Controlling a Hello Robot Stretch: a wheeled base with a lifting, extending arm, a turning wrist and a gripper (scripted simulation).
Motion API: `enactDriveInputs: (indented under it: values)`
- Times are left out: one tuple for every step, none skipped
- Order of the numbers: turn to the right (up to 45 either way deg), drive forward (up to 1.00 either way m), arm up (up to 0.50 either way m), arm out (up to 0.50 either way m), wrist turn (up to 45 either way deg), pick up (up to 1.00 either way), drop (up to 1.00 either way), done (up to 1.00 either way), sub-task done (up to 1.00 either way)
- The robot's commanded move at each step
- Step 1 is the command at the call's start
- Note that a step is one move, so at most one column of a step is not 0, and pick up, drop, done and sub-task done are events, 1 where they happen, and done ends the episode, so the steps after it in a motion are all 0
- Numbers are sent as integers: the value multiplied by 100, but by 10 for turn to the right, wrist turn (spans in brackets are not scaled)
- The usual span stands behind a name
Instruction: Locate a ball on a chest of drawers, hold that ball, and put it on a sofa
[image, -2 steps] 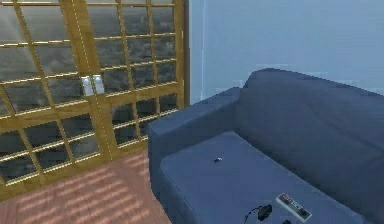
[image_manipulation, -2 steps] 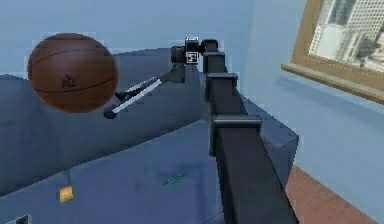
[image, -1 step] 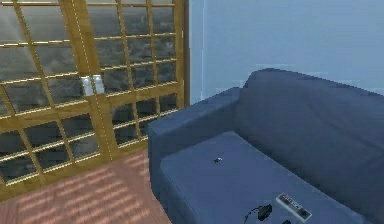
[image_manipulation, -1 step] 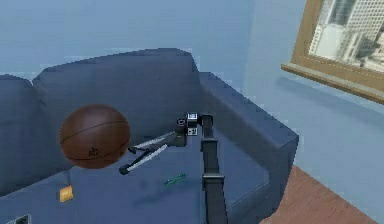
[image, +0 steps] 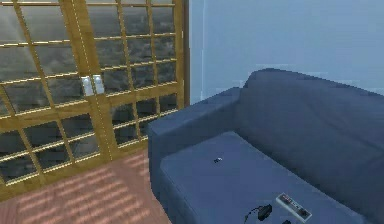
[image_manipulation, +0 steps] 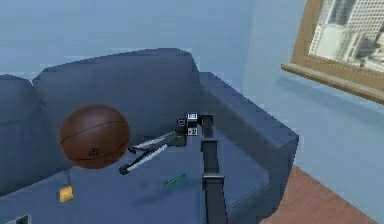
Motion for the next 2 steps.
enactDriveInputs:
  values:
    - [0, 0, 0, 0, 0, 0, 100, 0, 0]
    - [0, 0, 10, 0, 0, 0, 0, 0, 0]
